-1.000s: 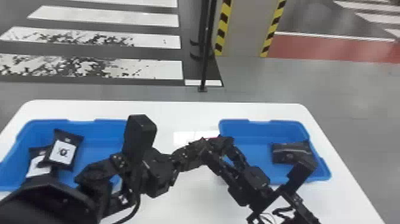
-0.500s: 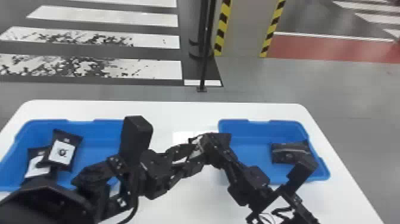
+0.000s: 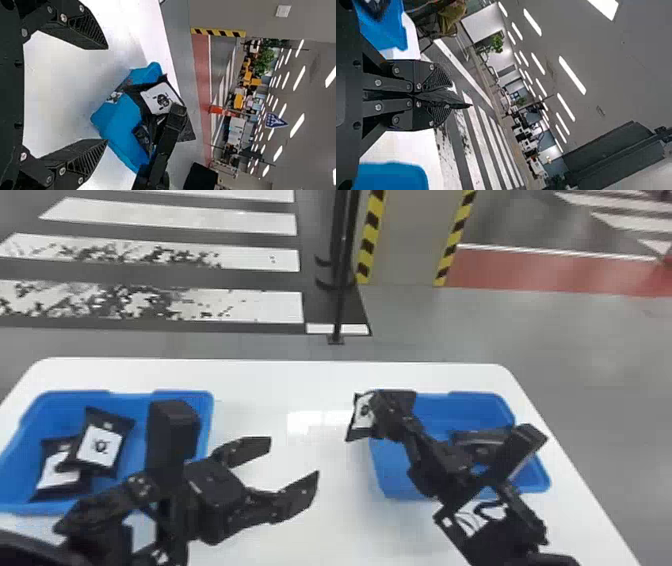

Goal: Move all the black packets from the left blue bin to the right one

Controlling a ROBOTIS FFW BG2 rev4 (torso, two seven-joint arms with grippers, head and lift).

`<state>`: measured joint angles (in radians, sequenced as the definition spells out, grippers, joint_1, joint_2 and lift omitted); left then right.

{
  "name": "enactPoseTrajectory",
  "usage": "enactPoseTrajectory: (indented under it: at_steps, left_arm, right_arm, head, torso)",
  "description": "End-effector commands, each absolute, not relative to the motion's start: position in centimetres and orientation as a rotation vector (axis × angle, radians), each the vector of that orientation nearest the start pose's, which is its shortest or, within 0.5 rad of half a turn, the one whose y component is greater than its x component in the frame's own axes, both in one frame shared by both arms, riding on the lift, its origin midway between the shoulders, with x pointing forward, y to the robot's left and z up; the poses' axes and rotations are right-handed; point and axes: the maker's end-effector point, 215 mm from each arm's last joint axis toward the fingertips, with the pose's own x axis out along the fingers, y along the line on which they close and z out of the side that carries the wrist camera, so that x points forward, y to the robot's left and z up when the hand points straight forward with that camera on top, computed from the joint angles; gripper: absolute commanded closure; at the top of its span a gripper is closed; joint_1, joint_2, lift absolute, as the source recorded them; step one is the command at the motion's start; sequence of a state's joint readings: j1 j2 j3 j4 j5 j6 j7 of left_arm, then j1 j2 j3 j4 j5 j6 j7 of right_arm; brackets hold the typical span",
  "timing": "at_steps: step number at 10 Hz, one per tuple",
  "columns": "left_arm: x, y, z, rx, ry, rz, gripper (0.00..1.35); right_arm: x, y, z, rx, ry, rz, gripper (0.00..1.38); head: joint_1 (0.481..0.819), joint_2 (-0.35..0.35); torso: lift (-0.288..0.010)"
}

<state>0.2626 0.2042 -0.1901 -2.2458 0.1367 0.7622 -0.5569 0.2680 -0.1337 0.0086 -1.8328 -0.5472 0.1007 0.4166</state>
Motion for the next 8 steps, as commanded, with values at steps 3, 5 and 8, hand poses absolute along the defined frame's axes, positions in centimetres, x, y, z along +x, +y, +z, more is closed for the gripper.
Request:
enactPoseTrajectory:
  at_steps: [3, 5, 8]
  left_arm:
    - [39.9, 10.8, -34.9, -0.046, 0.429, -0.667, 0.18]
    - [40.0, 14.3, -35.1, -0.039, 0.438, -0.589, 0.18]
    - [40.8, 18.4, -34.8, -0.018, 0.436, -0.502, 0.18]
  right_arm:
    - [53.4, -25.7, -37.7, 0.227, 0.093, 0.3, 1.28]
    - [53.9, -28.3, -38.9, 0.198, 0.123, 0.254, 0.84]
    - [50.6, -28.1, -35.4, 0.083, 0.048, 0.232, 0.09]
  head:
    - [0.695, -0.167]
    - [0.695, -0.177]
    - [0.695, -0.158]
  torso:
    - [-0.14]
    - [-0.14]
    - [-0.14]
